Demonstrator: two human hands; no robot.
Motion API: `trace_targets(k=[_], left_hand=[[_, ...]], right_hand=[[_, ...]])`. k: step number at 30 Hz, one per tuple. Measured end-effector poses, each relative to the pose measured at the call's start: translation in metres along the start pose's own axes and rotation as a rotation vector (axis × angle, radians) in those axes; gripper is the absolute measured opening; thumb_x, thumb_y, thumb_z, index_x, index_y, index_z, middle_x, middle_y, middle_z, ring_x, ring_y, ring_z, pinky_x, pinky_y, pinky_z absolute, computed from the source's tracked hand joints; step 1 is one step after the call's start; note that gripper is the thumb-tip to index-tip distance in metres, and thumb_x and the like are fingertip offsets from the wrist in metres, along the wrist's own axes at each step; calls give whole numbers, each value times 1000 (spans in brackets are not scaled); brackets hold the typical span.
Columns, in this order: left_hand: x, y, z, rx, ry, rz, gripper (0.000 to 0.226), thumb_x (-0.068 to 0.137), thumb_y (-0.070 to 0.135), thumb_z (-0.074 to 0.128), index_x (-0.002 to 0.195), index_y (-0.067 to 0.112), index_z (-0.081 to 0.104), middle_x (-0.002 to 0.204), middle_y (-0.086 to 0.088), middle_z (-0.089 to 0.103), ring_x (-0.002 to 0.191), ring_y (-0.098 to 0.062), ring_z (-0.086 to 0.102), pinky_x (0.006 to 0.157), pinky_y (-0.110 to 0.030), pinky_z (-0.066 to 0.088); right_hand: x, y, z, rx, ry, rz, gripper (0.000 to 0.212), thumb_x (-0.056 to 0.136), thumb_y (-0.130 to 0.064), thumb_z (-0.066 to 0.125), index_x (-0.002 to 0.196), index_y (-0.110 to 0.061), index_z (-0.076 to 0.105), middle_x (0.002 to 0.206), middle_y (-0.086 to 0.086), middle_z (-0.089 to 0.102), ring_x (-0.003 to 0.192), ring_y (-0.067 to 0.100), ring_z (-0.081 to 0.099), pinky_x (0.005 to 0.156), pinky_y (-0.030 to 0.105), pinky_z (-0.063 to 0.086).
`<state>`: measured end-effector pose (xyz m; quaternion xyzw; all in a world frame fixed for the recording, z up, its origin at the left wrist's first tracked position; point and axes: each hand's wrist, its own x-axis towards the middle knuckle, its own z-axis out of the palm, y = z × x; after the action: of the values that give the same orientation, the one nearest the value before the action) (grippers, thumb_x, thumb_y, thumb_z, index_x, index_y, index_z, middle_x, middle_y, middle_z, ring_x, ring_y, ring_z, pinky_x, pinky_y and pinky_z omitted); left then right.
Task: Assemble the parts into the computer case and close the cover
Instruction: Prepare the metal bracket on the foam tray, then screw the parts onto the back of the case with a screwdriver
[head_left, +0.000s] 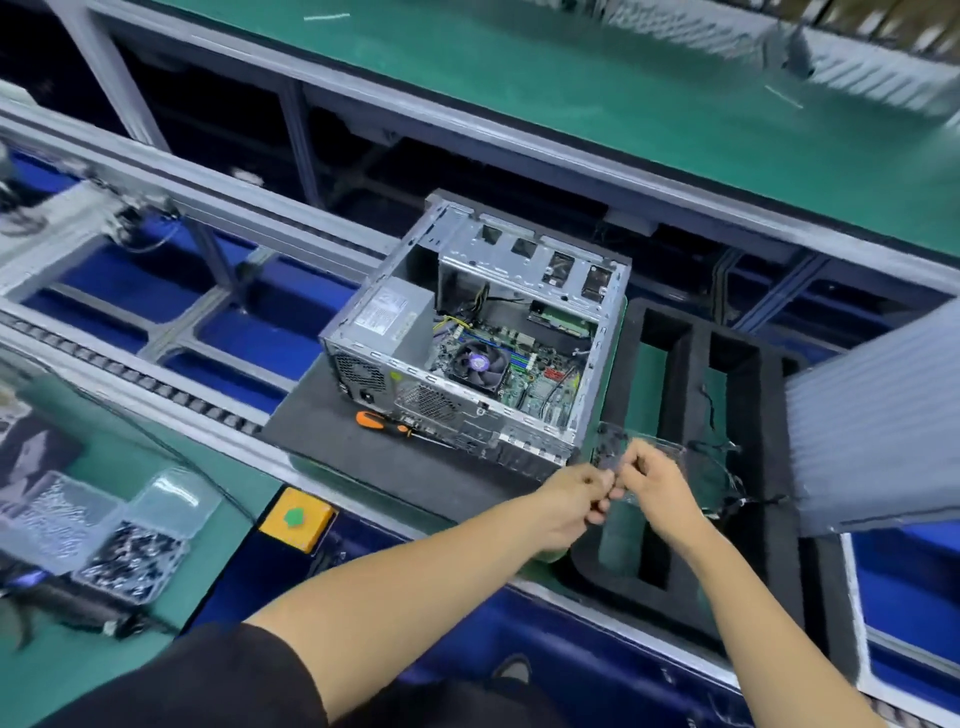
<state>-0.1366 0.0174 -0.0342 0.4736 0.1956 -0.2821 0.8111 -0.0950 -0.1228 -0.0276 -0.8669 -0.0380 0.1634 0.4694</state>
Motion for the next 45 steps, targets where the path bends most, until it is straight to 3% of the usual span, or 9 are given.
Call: trace_targets(k=[14, 18, 21, 24, 30, 35, 40, 43, 45], left_hand=[[-43, -1, -161, 254, -395, -217, 22, 109, 22, 43, 93, 12, 54, 75, 3, 48, 59, -5, 36, 48, -16, 27], [-53, 11, -211, 344, -286, -127, 24, 109, 21, 44, 89, 13, 55, 73, 1, 46, 56, -6, 36, 50, -18, 28], [-61, 29, -257, 790, -112, 89, 32, 107, 27, 47, 79, 14, 53, 71, -4, 49, 61, -14, 41, 63, -30, 33], [-64, 43, -316, 1152, 204, 245, 18, 105, 27, 51, 103, 10, 58, 93, -9, 64, 84, -21, 58, 74, -28, 40], [-57, 66, -368, 1103, 517, 307, 25, 86, 42, 43, 78, 22, 56, 82, 6, 74, 66, -17, 44, 64, -29, 39], [-46, 64, -364, 1327, 382, 475, 16, 91, 28, 41, 81, 21, 50, 84, 4, 59, 86, -19, 60, 81, -40, 46], [-42, 51, -376, 1503, 361, 621, 25, 88, 2, 50, 98, 23, 40, 97, -2, 44, 86, -22, 43, 74, -40, 43], [-42, 52, -382, 1621, 308, 752, 37, 82, -11, 56, 105, 17, 47, 109, -5, 47, 96, -23, 40, 81, -44, 43], [-41, 53, -383, 1649, 302, 788, 35, 85, -9, 56, 110, 15, 52, 113, -6, 49, 99, -25, 41, 84, -44, 42]], right_hand=[[-44, -33, 140, -70, -32, 1, 30, 92, 13, 49, 89, -17, 44, 77, 2, 49, 70, 14, 45, 66, 28, 37], [-34, -55, 190, -4, -3, 10, 21, 94, -6, 56, 100, -23, 45, 77, 4, 54, 67, 10, 47, 60, 18, 37], [-22, -69, 233, 21, 74, 26, 21, 94, -19, 54, 113, -28, 49, 82, 0, 64, 69, 11, 55, 64, 28, 41], [-4, -86, 277, -63, 6, 36, 32, 97, -12, 53, 125, -27, 49, 84, -4, 67, 67, 9, 56, 61, 25, 44], [30, -114, 332, -223, -91, 131, 53, 97, -23, 54, 142, -42, 33, 93, 2, 73, 89, 24, 67, 86, 44, 55], [50, -122, 332, -245, -102, 253, 55, 85, -32, 59, 133, -43, 35, 98, 4, 69, 93, 32, 65, 91, 47, 52], [56, -132, 354, 111, 49, 440, 35, 74, -20, 68, 97, -29, 43, 118, 11, 49, 88, 25, 49, 61, 32, 53], [56, -131, 363, 230, 117, 484, 38, 74, -18, 71, 98, -28, 43, 125, 15, 47, 101, 26, 49, 81, 42, 56], [59, -137, 362, 393, 111, 550, 37, 77, -22, 70, 103, -30, 45, 125, 13, 52, 104, 27, 53, 73, 34, 49]])
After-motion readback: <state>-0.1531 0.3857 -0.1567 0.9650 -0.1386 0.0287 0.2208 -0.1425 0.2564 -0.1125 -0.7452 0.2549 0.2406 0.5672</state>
